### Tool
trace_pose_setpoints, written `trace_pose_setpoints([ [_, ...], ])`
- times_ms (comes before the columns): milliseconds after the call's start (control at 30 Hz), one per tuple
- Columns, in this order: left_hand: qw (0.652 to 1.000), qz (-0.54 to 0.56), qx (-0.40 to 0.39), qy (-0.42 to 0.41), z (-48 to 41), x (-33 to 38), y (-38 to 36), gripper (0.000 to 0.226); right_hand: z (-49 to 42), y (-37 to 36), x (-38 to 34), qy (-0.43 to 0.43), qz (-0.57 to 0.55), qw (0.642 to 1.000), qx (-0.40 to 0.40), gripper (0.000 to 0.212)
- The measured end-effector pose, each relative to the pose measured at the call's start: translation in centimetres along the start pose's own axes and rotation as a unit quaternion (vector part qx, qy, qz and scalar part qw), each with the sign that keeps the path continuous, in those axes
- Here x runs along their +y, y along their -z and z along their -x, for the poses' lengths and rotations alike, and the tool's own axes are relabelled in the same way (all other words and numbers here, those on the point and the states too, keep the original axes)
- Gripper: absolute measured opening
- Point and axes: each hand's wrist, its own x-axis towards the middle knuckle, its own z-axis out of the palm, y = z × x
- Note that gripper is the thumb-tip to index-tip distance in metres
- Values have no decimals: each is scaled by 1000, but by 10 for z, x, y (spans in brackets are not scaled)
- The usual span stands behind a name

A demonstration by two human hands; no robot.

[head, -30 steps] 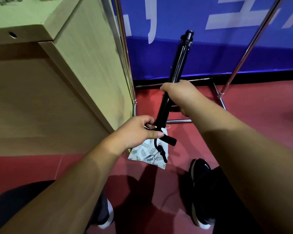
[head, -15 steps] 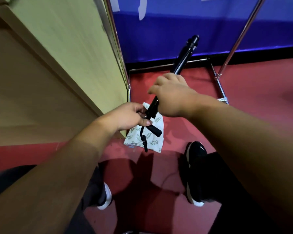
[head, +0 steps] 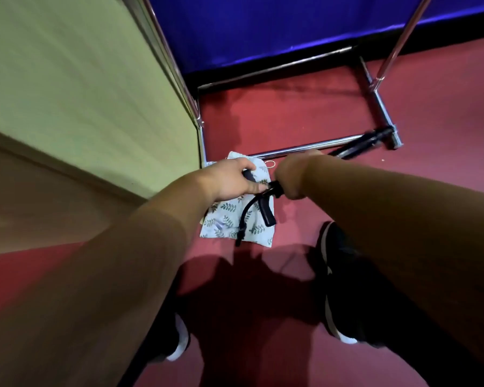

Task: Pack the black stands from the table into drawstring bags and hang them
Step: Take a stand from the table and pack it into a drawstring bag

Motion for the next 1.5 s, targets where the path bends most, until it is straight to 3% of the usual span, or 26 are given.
trace_pose_setpoints([
  [133,992,-101,-30,69,-68,-26,-5,76,-56,-40,26,-26,-32,995,-91,16],
  [200,989,-120,-33,84,-91,-39,-6,64,-74,-57,33,-28,-62,991,-114,7],
  [333,987,-94,31,129,-135,-60,-16,35,-110,-83,45,-83,-187,971,-122,27],
  [433,984,-52,97,141,-160,-69,-23,50,-126,-93,48,-112,-245,958,-103,36],
  [633,991,-42,94,90,-196,-76,-31,87,-133,-108,62,-146,-305,934,-117,16],
  [767,985,-105,110,75,-221,-91,-35,84,-128,-116,72,-151,-365,911,-119,10],
  [833,980,-145,109,84,-226,-93,-34,66,-125,-118,76,-142,-402,896,-121,11],
  [900,974,-181,96,96,-220,-91,-34,33,-122,-115,78,-131,-425,887,-122,13],
  [967,967,-211,117,78,-206,-90,-41,19,-121,-108,79,-131,-435,883,-115,18],
  [1067,974,-173,136,50,-185,-90,-47,27,-119,-89,81,-135,-451,878,-88,15],
  [1200,993,-3,119,10,-145,-83,-30,22,-104,-52,87,-120,-468,875,-45,8],
  [1300,991,89,98,27,-105,-65,-10,44,-76,-18,92,-105,-458,883,-6,2],
  [1433,993,38,105,35,-44,-22,30,23,-18,26,88,-96,-451,886,50,15],
  [1500,995,-31,89,30,-11,-1,49,36,6,44,81,-87,-467,877,73,21],
])
